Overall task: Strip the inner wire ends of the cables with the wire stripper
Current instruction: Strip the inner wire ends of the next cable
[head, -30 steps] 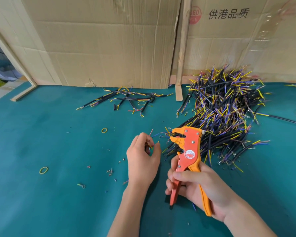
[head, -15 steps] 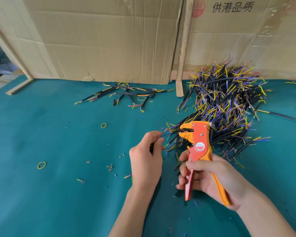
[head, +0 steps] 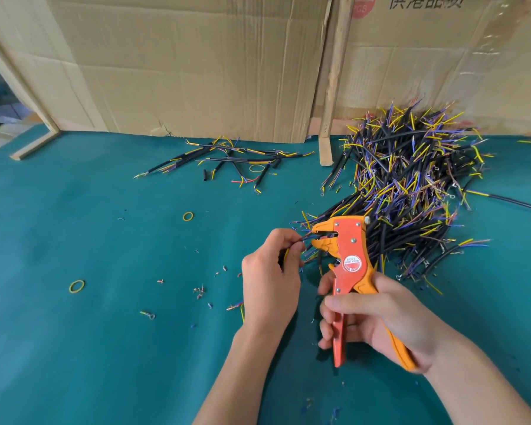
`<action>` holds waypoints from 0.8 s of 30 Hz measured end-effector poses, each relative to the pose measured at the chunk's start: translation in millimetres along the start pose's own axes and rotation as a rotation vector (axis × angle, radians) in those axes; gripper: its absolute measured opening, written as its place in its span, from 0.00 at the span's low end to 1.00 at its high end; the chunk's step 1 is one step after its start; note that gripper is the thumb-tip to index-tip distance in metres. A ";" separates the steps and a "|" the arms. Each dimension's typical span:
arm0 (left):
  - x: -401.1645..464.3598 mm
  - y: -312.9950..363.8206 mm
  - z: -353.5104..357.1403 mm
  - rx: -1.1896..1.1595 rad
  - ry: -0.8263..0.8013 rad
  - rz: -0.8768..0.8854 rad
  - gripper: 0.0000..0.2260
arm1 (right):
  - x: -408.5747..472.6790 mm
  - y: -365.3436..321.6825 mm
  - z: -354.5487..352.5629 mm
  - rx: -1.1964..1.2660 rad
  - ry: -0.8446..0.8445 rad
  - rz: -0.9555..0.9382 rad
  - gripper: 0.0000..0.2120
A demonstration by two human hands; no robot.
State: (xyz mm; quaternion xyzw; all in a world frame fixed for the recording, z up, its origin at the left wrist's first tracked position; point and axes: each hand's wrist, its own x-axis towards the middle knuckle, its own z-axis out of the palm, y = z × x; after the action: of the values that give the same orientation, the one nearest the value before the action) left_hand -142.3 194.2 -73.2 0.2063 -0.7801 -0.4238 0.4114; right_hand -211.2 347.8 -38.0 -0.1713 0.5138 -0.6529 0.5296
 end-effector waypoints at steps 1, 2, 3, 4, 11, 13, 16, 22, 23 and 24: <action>-0.3 0.0 0.2 0.001 -0.006 0.003 0.07 | -0.1 -0.2 0.0 -0.011 -0.004 -0.004 0.15; -0.3 0.5 0.6 0.002 -0.010 0.004 0.07 | -0.1 -0.4 0.0 -0.022 -0.011 -0.009 0.14; -0.5 0.9 0.8 0.000 -0.013 0.003 0.06 | -0.3 -0.5 0.1 -0.032 -0.016 -0.014 0.13; -0.4 1.3 1.1 -0.004 -0.012 0.002 0.06 | -0.4 -0.6 0.2 -0.040 -0.019 -0.020 0.13; 0.2 2.7 -0.2 -0.029 -0.002 -0.006 0.09 | -1.1 0.3 1.0 -0.049 0.000 -0.031 0.14; 0.3 3.1 -0.6 -0.046 -0.001 -0.009 0.10 | -0.6 1.3 4.0 -0.017 0.017 -0.032 0.15; 0.6 3.8 1.1 -0.078 -0.022 -0.016 0.11 | 3.1 3.4 6.5 0.004 0.130 -0.056 0.19; 0.2 3.3 3.1 -0.120 -0.019 -0.092 0.13 | 3.1 2.3 4.3 0.142 0.090 -0.094 0.15; 0.7 2.8 2.8 -0.122 -0.001 -0.106 0.13 | 2.9 1.6 3.0 0.149 0.080 -0.096 0.14; 1.3 2.6 3.0 -0.118 0.018 -0.117 0.13 | 2.7 0.5 2.1 0.143 0.064 -0.091 0.14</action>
State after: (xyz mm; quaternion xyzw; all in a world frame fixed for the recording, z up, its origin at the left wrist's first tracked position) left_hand -145.4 196.2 -71.4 0.2309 -0.7366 -0.4904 0.4045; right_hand -210.4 344.5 -38.3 -0.1351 0.4743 -0.7165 0.4934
